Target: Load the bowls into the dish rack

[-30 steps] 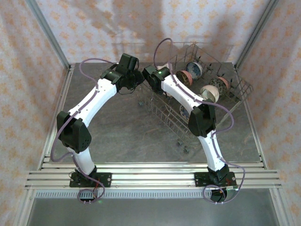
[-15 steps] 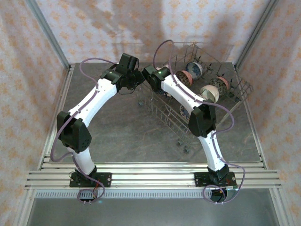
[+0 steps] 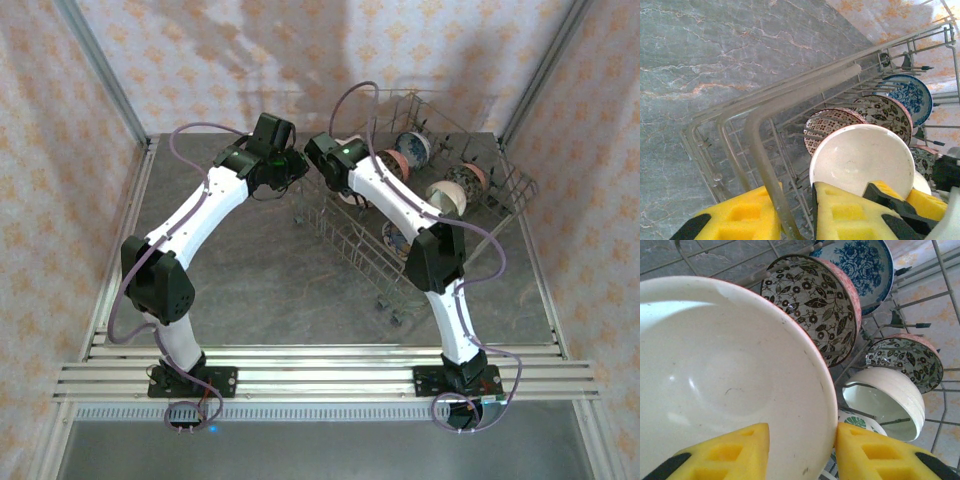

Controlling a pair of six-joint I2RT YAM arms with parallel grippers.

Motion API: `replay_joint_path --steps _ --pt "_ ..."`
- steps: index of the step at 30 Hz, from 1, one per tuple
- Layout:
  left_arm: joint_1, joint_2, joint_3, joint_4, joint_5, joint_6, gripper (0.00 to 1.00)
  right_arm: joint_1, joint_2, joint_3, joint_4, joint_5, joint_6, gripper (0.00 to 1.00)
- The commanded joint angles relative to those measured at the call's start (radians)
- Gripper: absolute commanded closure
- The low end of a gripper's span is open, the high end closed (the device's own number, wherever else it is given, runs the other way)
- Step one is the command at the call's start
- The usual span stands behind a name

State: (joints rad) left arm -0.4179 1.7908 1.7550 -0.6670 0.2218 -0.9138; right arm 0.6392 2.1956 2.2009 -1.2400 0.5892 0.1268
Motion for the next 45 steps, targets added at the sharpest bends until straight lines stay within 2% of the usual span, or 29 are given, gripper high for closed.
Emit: replay_joint_path --steps 1,11,15,19,28,38,45 --pt "-0.029 0.017 0.053 -0.011 0.071 0.023 0.79 -0.025 -0.041 -0.011 0.017 -0.037 0.005 0.62" --pt "-0.033 0.033 0.075 -0.028 0.070 0.026 0.79 -0.061 -0.032 0.026 0.044 -0.102 -0.018 0.63" --pt "-0.033 0.035 0.080 -0.033 0.070 0.029 0.79 -0.087 -0.056 0.019 0.071 -0.182 -0.045 0.62" --pt "-0.033 0.039 0.086 -0.040 0.076 0.032 0.79 -0.131 -0.080 0.026 0.086 -0.326 -0.050 0.62" --pt "-0.034 0.042 0.092 -0.049 0.074 0.037 0.79 -0.177 -0.057 0.109 0.058 -0.401 -0.091 0.62" --pt "-0.034 0.048 0.097 -0.059 0.075 0.039 0.79 -0.249 0.003 0.193 -0.033 -0.534 -0.149 0.74" --pt "-0.037 0.055 0.108 -0.068 0.075 0.042 0.79 -0.286 0.036 0.209 -0.069 -0.644 -0.193 0.77"
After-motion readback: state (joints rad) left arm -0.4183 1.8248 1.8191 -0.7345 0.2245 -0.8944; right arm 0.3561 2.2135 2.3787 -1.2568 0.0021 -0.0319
